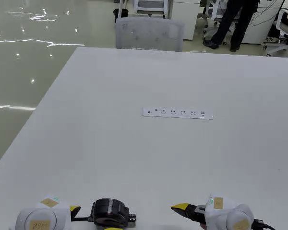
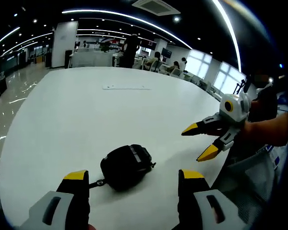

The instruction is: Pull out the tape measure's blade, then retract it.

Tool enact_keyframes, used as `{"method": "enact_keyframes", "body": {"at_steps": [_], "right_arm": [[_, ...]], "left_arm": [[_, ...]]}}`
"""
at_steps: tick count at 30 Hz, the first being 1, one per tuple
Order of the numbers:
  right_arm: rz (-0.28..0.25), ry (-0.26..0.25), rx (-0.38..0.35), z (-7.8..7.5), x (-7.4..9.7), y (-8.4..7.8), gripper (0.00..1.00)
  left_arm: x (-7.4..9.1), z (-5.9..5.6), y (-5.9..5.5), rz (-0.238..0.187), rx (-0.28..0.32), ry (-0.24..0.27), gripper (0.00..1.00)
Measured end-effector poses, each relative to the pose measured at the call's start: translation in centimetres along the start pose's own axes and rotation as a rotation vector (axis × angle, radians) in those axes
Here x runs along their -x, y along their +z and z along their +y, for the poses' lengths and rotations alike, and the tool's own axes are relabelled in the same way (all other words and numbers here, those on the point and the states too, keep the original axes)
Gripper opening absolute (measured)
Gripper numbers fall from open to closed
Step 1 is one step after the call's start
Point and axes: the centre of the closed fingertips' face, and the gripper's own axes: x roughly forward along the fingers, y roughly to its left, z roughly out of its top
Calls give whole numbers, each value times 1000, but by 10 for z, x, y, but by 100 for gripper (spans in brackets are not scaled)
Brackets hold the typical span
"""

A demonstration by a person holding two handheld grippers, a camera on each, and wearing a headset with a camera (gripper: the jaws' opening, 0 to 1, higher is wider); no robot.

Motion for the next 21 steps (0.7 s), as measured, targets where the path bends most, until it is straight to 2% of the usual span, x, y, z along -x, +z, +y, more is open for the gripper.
{"method": "enact_keyframes", "body": {"at_steps": [4, 11, 13, 21], "right_arm": [[3, -21, 5, -5, 11, -1, 55], [1, -60, -20, -14, 30, -7, 59], [2, -71, -34, -17, 35, -10, 61], [18, -104, -51, -20, 56, -21, 65]], "left_arm": [[6, 1, -4, 9, -28, -18, 75], [17, 9, -10, 13, -32, -30, 79], [20, 9, -12, 18, -54, -36, 79], [28, 20, -11, 10, -53, -49, 82]]}}
